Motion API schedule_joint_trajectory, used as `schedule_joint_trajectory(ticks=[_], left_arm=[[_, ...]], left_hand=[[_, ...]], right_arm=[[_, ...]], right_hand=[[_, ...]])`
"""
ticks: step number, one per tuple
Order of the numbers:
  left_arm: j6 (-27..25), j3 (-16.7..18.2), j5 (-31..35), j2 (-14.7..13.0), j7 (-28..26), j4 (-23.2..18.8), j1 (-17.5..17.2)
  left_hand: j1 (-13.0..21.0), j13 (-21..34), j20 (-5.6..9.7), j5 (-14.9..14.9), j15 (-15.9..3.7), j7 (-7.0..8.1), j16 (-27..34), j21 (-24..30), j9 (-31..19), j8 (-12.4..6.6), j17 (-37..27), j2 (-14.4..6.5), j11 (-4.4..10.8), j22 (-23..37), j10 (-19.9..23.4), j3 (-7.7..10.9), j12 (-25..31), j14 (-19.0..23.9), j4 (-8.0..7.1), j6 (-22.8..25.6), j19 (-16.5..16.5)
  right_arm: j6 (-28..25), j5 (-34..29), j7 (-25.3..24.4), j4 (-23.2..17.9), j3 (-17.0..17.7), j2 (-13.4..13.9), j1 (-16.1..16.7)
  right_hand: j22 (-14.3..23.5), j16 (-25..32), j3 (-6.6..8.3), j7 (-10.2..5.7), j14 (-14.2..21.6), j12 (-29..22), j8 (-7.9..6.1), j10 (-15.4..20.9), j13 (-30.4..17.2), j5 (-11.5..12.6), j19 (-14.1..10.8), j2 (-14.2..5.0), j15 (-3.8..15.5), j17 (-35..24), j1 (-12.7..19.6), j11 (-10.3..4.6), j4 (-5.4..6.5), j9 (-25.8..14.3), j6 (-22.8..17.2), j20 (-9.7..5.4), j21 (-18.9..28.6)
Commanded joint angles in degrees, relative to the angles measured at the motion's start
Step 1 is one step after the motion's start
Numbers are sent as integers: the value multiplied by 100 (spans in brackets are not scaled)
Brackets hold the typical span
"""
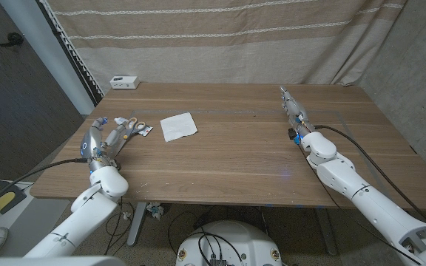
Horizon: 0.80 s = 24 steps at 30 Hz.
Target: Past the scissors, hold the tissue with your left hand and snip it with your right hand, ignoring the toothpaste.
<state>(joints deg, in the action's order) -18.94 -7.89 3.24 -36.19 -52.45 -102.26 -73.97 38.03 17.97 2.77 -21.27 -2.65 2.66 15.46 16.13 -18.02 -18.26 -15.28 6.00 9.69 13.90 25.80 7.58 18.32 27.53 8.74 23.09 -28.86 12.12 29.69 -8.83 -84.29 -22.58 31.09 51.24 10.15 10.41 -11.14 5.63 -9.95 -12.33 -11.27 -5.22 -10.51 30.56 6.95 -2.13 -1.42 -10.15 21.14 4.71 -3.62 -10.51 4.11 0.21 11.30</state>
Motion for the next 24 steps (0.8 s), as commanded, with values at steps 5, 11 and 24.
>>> schedule_joint_trajectory(ticks=[5, 11, 24], left_arm=[[-55, -57, -13, -40, -92, 109, 57], [-314, -120, -19, -14, -102, 112, 157], [-570, -365, 108, 80, -343, 332, 371]], left_hand=[[98, 88, 625, -38, -687, -12, -27, 82, -83, -33, -68, -17, -9, 93, -55, 14, 91, -30, -24, -120, 44], [137, 137, 550, -45, -683, -12, -5, 94, -127, -75, -112, -18, -6, 132, 10, 17, 160, 26, -23, -62, 105], [640, 275, 616, -69, -863, 154, 43, 211, -261, -195, -231, -124, 178, 223, 160, 189, 334, 184, 87, 68, 51]], right_arm=[[41, 56, 7, -4, 11, -30, 53], [98, 117, 43, 35, 23, -74, 64], [130, 92, 70, 87, -1, -90, 27]], right_hand=[[15, 17, -39, -9, -52, -24, -7, -1, -27, 49, 14, -14, 34, -18, 79, 6, -1, -26, 14, 39, -3], [15, 5, -44, -8, -83, -23, -6, -1, -27, 53, 36, -22, 30, -18, 83, 7, -1, -26, 17, 15, -12], [15, 0, -57, -6, -105, -21, -8, -4, -27, 58, 56, -27, 29, -19, 88, 3, -2, -26, 12, 11, -18]])
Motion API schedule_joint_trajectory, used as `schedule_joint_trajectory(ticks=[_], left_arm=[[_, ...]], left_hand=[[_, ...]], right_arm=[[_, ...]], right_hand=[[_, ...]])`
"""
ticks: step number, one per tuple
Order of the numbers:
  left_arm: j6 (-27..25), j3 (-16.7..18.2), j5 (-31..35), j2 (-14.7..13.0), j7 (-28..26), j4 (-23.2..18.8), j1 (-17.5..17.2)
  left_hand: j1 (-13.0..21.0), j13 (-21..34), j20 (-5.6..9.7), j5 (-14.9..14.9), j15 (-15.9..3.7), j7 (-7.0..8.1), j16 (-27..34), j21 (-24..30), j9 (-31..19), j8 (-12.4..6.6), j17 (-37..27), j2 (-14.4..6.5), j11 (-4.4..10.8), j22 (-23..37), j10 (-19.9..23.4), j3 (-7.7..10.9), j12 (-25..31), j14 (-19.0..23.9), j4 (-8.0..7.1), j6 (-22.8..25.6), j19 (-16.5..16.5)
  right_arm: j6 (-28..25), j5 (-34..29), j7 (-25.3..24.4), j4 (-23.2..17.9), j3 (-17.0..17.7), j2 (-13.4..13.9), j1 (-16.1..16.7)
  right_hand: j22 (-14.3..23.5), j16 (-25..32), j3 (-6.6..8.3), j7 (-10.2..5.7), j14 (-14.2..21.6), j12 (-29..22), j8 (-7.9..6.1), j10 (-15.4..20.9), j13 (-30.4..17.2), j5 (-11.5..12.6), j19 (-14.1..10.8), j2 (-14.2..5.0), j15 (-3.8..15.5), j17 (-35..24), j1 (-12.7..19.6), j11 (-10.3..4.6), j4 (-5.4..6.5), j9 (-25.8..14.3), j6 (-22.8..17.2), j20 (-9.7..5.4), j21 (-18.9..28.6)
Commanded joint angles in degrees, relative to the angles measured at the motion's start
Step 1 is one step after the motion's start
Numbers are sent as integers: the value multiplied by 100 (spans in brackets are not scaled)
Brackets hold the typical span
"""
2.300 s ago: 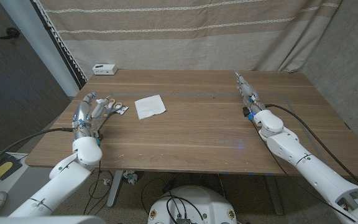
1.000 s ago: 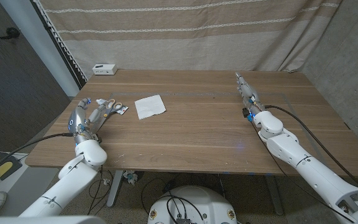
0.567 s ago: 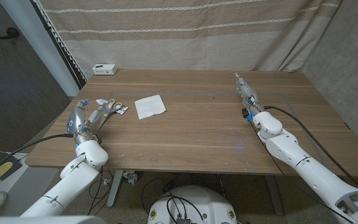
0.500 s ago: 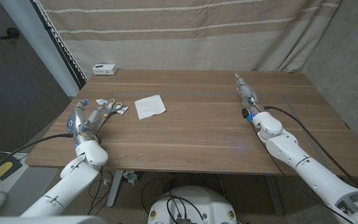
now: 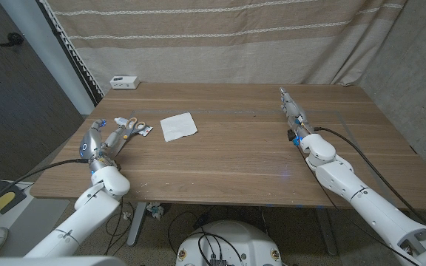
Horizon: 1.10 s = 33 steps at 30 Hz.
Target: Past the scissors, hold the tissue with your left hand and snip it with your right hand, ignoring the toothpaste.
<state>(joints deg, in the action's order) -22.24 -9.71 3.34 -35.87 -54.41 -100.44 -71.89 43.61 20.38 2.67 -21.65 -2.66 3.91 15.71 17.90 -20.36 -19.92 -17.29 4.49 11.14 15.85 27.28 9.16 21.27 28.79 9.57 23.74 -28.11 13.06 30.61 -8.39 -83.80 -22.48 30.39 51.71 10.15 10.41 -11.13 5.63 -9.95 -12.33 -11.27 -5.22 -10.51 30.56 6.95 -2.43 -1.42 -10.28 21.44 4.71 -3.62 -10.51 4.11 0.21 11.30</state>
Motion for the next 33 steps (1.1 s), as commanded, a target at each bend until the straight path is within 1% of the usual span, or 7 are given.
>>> schedule_joint_trajectory(ticks=[1, 6, 9, 10, 22, 29, 33], left_arm=[[-250, -199, 107, 42, -153, 173, 178], [-317, -300, 156, 82, -250, 309, 294], [-428, -382, 237, 94, -333, 317, 351], [-467, -405, 264, 95, -359, 311, 367], [-577, -547, 294, 155, -463, 498, 568], [-876, -610, 180, 166, -318, 445, 632], [-881, -654, 168, 153, -310, 455, 649]], left_hand=[[92, 39, 622, -29, -860, 34, 16, 36, -33, -27, -33, 39, 33, 30, 0, 28, 37, 57, 5, -8, -19], [106, 82, 592, 0, -833, 18, 1, 57, -80, -4, -69, 145, 1, 58, -80, -24, 39, 42, -21, -128, 0], [171, 148, 480, -12, -794, -68, -22, 86, -157, 32, -132, 101, 18, 107, -142, -30, 66, -8, -66, -306, 59], [189, 161, 475, -21, -813, -35, -20, 98, -173, 23, -144, 94, -3, 116, -162, -31, 68, 0, -70, -303, 54], [292, 244, 475, -111, -843, -50, -25, 162, -280, 0, -224, 67, -2, 170, -238, -62, 98, 9, -96, -367, 53], [487, 313, 476, -212, -820, -61, -55, 213, -371, -3, -287, -10, -68, 213, -317, -40, 116, -36, -78, -463, 67], [536, 342, 480, -241, -835, -67, -73, 219, -411, -8, -315, -21, -35, 229, -343, -51, 127, -64, -86, -491, 110]], right_arm=[[38, 3, 27, 37, -8, -19, -20], [50, 5, 39, 46, -2, -13, -25], [47, 5, 38, 40, 2, -5, -22], [36, 12, 29, 29, 8, -2, -16], [-6, 3, 9, -6, 16, 27, -17], [30, -60, -7, -5, -2, 25, -30], [39, -79, 11, 10, -15, 28, -42]], right_hand=[[15, 1, -59, -10, -106, -21, -8, -2, -27, 59, 56, 2, 29, -6, 58, 1, -2, -26, 13, 9, -17], [15, 2, -65, -13, -108, -19, -8, -6, -27, 60, 60, 0, 29, -7, 58, -7, -1, -26, 13, 19, -18], [15, 4, -70, -10, -108, -17, -8, -10, -27, 61, 59, -2, 29, -8, 56, -14, 0, -26, 11, 19, -17], [15, 4, -72, -14, -108, -18, -8, -7, -27, 61, 59, -2, 33, -8, 55, -13, 1, -26, 12, 19, -17], [16, 7, -88, -15, -110, -18, -6, -6, -27, 65, 60, -8, 29, -9, 52, 3, 4, -26, 16, 21, -15], [15, 8, -97, -19, -112, -16, -7, -9, -28, 67, 60, -11, 30, -9, 52, -3, 5, -26, 13, 26, -13], [15, 10, -103, -17, -111, -16, -6, -8, -28, 69, 61, -12, 29, -10, 52, -7, 5, -26, 14, 36, -13]])
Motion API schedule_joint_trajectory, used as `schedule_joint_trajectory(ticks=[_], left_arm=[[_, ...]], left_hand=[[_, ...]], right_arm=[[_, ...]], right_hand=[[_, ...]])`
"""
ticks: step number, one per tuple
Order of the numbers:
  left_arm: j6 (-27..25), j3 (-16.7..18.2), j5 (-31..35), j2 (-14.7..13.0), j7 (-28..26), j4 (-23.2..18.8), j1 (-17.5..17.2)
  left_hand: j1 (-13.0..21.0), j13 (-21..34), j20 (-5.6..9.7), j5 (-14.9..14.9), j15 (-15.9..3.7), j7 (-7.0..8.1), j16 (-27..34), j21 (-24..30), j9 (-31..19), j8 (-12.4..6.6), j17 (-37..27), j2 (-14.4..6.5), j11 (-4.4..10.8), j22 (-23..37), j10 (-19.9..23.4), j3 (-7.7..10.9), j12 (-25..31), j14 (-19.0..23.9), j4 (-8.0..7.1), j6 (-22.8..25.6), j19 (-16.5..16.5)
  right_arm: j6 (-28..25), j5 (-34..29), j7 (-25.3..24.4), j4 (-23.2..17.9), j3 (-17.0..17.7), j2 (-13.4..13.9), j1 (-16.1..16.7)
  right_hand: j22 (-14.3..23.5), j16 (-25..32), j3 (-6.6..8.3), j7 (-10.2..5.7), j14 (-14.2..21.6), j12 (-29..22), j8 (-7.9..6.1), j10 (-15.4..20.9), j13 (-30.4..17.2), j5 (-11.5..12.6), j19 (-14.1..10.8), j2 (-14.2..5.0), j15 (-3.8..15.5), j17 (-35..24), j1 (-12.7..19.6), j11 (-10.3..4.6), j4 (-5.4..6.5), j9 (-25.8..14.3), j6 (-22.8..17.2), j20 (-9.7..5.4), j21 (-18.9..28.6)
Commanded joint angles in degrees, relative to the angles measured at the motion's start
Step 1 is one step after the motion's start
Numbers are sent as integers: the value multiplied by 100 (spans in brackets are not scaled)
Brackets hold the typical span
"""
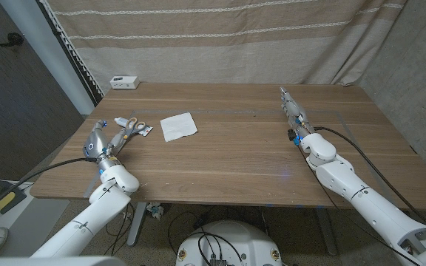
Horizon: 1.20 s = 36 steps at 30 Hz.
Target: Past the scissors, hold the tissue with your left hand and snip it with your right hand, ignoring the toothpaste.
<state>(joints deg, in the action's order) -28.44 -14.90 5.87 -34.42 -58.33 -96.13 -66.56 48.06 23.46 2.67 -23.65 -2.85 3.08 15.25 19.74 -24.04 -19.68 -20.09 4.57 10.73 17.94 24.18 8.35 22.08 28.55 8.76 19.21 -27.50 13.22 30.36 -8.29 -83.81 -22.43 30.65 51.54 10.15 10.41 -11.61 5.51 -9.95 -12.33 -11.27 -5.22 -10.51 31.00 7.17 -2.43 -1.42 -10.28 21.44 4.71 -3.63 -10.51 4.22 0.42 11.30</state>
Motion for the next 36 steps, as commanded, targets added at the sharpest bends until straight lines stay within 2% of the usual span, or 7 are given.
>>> schedule_joint_trajectory(ticks=[1, 6, 8, 15, 19, 29, 36], left_arm=[[-276, -141, -93, 0, 96, 22, 120], [-310, -152, -163, -9, 145, 19, 129], [-320, -162, -186, -17, 166, 23, 133], [-392, -221, -230, -38, 220, 20, 171], [-459, -266, -217, -10, 178, 40, 212], [-839, -457, -134, 9, 163, 88, 356], [-806, -512, -143, -19, 195, 177, 399]], left_hand=[[97, 40, 483, -45, -816, 20, -27, 37, -50, -36, -40, -28, 2, 23, -45, 25, 44, -40, -9, -34, 55], [106, 73, 502, -60, -826, 20, -67, 55, -96, -29, -69, 5, 30, 29, -102, -22, 42, -119, -30, -93, 61], [104, 85, 507, -63, -815, 24, -77, 59, -113, -28, -79, 19, -9, 22, -122, -45, 42, -135, -40, -109, 60], [86, 115, 531, -62, -837, 49, -99, 73, -157, -46, -102, 33, 28, -1, -143, -101, 42, -172, -79, -94, 44], [100, 129, 496, -55, -839, 67, -90, 66, -177, -72, -112, 30, 23, -13, -99, -118, 64, -139, -86, -42, 74], [190, 162, 407, -15, -791, 36, -89, 67, -219, -98, -135, 1, 12, -31, -56, -127, 99, -88, -79, 8, 126], [203, 182, 363, 20, -771, 25, -107, 50, -241, -89, -149, 30, -23, -52, -98, -164, 91, -109, -85, -11, 185]], right_arm=[[13, -44, -4, -4, -16, 1, -22], [23, -116, -22, -45, -27, 34, -26], [18, -104, -24, -46, -21, 29, -25], [40, -86, 9, -12, -20, 18, -30], [102, -81, 33, 24, -15, -1, -37], [126, -66, 60, 57, -14, -15, -49], [86, -75, 48, 51, -21, -12, -70]], right_hand=[[15, 9, -57, -7, -112, -16, -6, -7, -28, 26, 40, -12, 30, -10, 52, -5, 5, -26, 4, 17, -13], [15, 8, -63, -3, -119, -13, -4, -14, -28, 27, 49, -15, 29, -10, 52, -20, 6, -26, 9, 37, -16], [15, 10, -67, -11, -116, -14, -4, -13, -28, 29, 50, -17, 49, -11, 53, -54, 6, -26, 9, 38, -16], [15, 6, -76, -14, -132, -6, -1, -33, -28, 31, 58, -19, 21, -11, 54, -39, 6, -26, 18, 50, -17], [16, 3, -87, -26, -145, -1, 3, -48, -29, 34, 64, -22, 93, -11, 54, -101, 7, -26, 31, 54, -18], [16, 4, -98, -44, -152, -1, 4, -50, -29, 37, 63, -31, 97, -11, 54, -99, 9, -26, 36, 46, -15], [16, 2, -104, -46, -163, -1, 5, -49, -29, 39, 66, -35, 99, -11, 56, -104, 9, -26, 43, 53, -16]])
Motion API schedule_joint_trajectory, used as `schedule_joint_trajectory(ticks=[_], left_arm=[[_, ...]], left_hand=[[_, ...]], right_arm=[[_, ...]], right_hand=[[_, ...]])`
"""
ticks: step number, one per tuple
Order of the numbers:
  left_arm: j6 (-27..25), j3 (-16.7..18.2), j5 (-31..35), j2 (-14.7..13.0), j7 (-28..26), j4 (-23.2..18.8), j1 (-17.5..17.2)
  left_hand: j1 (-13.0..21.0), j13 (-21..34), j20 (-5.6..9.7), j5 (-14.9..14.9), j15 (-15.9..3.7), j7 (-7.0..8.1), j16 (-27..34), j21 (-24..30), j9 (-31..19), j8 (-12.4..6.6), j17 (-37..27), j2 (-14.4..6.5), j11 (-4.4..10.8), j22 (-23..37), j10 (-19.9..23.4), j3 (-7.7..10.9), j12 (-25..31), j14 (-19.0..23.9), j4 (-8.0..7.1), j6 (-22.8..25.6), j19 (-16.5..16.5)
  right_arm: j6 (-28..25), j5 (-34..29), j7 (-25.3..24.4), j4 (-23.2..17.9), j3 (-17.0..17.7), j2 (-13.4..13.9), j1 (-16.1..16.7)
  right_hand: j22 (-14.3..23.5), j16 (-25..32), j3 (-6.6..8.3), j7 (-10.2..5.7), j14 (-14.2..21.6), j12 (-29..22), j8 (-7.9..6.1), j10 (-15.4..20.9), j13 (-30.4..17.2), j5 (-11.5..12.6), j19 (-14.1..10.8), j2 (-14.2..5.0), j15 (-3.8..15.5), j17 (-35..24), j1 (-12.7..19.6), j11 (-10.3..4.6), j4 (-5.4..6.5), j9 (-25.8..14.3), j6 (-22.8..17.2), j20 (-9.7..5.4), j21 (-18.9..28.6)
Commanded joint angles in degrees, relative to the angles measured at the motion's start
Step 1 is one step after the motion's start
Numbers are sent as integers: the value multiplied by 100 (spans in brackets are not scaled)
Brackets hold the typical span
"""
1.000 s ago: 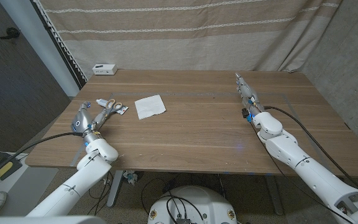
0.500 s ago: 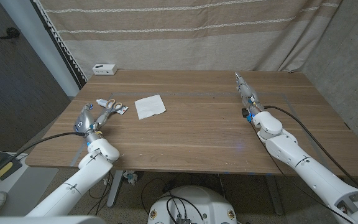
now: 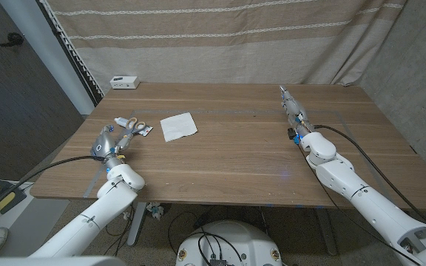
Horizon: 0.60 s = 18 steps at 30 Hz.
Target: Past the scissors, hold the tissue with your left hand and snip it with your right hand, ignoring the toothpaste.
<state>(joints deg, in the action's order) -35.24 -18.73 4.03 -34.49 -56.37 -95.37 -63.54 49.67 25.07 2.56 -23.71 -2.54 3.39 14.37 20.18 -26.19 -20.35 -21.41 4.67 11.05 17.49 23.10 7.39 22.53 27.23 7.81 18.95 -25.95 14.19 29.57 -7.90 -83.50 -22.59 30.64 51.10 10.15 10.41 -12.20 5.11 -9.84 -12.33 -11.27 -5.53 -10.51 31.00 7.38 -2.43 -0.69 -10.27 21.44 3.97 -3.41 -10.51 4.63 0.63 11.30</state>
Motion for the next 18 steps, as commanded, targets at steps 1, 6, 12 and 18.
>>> schedule_joint_trajectory(ticks=[1, 6, 12, 18], left_arm=[[-125, -138, 41, -14, 2, 113, 106], [-100, -190, 64, -16, -8, 207, 186], [-140, -281, 82, -68, 85, 270, 272], [-264, -390, 85, -128, 227, 273, 327]], left_hand=[[39, 23, 373, 31, -787, -10, -27, 6, -29, -19, -18, 25, -59, -7, 7, -76, 47, 5, 7, 8, 39], [7, 36, 375, 57, -792, 0, -36, 15, -44, -13, -28, 67, -43, -3, -29, -124, 36, -8, -11, -3, 56], [-24, 50, 374, 80, -772, -11, -25, 33, -61, -9, -42, 98, -52, 8, -47, -175, 33, 27, -32, -8, 67], [-124, 71, 374, 131, -749, -16, -65, 59, -51, 84, -72, 243, -106, 40, -221, -323, -38, -78, -62, -165, 123]], right_arm=[[8, -13, 13, 32, -11, -14, -35], [22, -3, 26, 70, -20, -44, -59], [50, -15, 6, 96, -18, -63, -65], [34, -4, 1, 83, -13, -61, -64]], right_hand=[[16, 0, -45, -7, -178, 0, 5, -22, -29, 40, 48, -36, 24, -12, 57, -27, -12, -26, 4, 29, -17], [16, -3, -49, -9, -191, -1, 4, -21, -29, 41, 54, -41, 36, -12, 57, -19, -11, -27, 2, 29, -18], [16, -6, -54, -10, -208, 3, 4, -32, -30, 42, 59, -46, 46, -12, 58, -32, -10, -27, 5, 31, -19], [16, -7, -59, -11, -219, 10, 6, -53, -30, 44, 63, -53, 48, -12, 60, -47, -9, -27, 11, 27, -19]])
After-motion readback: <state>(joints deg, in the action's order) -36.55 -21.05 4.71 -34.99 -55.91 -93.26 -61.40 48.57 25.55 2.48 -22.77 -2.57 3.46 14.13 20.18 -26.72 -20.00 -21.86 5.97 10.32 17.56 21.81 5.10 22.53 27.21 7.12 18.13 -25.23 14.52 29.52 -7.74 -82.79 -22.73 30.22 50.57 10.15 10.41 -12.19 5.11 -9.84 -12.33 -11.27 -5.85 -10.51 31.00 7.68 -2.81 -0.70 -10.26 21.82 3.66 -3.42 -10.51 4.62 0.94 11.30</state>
